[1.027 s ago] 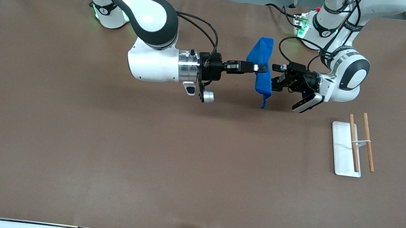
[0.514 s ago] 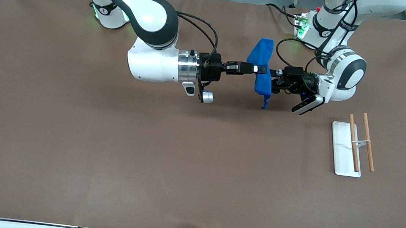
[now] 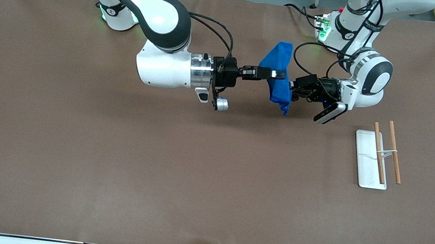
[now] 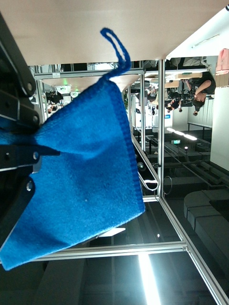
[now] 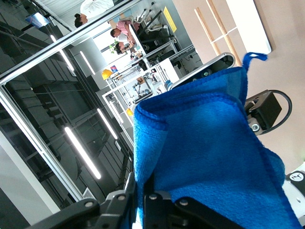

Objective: Right arm passes towel to left arm to hang
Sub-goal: 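Open the right gripper and withdraw it while the left gripper holds the towel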

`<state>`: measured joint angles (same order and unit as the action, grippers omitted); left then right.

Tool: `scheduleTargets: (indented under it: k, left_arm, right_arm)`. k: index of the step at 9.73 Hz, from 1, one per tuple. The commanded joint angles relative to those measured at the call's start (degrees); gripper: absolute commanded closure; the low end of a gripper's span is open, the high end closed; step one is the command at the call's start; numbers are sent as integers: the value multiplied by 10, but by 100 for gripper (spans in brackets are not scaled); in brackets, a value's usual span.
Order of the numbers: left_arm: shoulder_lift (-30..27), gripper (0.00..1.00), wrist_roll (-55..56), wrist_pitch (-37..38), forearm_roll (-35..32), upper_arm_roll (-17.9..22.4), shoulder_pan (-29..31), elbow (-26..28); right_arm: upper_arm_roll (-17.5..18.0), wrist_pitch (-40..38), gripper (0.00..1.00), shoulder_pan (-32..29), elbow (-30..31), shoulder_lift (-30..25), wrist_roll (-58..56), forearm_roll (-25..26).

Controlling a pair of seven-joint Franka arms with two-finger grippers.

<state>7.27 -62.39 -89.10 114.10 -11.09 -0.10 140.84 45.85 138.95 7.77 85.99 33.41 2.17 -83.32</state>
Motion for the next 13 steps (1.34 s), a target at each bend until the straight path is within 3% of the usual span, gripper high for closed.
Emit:
scheduleTargets:
  k: [1,2,3,4,6,8,10,11,13]
  left_arm:
    - [1,97,-5,-28,-32,-3,5,1]
    - [1,99,-1,-28,-48,-3,7,-1]
    - [1,99,3,-28,-57,-1,13,-1]
    - [-4,99,5,-28,-77,-2,24,-2]
    - [-6,100,22,-29,-114,-2,36,-13]
    - [-15,100,26,-57,-136,-2,38,-14]
    - [-18,100,65,-62,-198,1,55,-40]
    - [-20,100,96,-69,-251,5,58,-58]
    - [-37,100,163,-96,-377,26,58,-100]
  right_arm:
    - [5,5,82,1,-11,4,-7,-10]
    - [4,6,65,1,-10,0,-9,-6]
    - [3,8,30,0,-7,-2,-10,13]
    - [3,15,0,-6,-3,-5,-6,64]
    - [-16,16,0,-21,35,-57,24,155]
    - [-98,-29,0,-23,73,-112,69,316]
    - [-179,-89,0,-24,87,-155,99,443]
    - [-213,-124,0,-28,88,-158,102,497]
    - [-276,-156,0,-28,91,-170,113,658]
